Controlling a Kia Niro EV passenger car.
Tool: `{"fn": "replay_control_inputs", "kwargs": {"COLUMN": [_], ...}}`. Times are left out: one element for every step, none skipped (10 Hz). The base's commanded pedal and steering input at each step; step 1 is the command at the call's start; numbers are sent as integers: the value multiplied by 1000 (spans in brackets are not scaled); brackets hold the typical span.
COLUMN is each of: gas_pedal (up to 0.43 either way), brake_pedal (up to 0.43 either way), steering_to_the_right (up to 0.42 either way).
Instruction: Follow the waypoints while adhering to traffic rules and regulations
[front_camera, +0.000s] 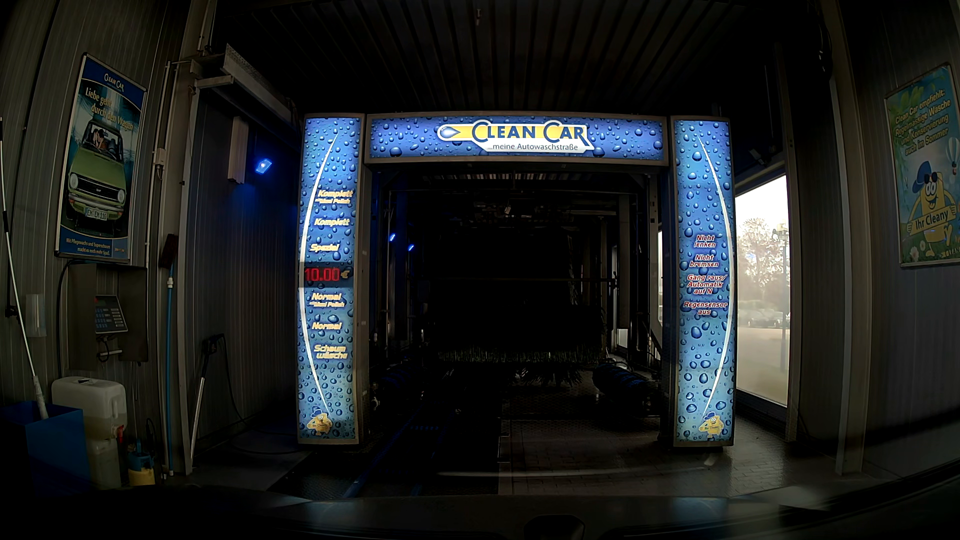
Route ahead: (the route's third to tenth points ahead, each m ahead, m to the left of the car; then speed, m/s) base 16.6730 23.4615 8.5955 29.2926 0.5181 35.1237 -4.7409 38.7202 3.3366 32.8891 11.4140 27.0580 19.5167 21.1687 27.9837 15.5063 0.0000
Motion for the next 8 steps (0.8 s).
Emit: {"fn": "replay_control_inputs", "kwargs": {"gas_pedal": [0,0,0,0,0,0,0,0], "brake_pedal": [0,0,0,0,0,0,0,0], "steering_to_the_right": [-14,-14,-14,-15,-14,-14,-14,-14]}}
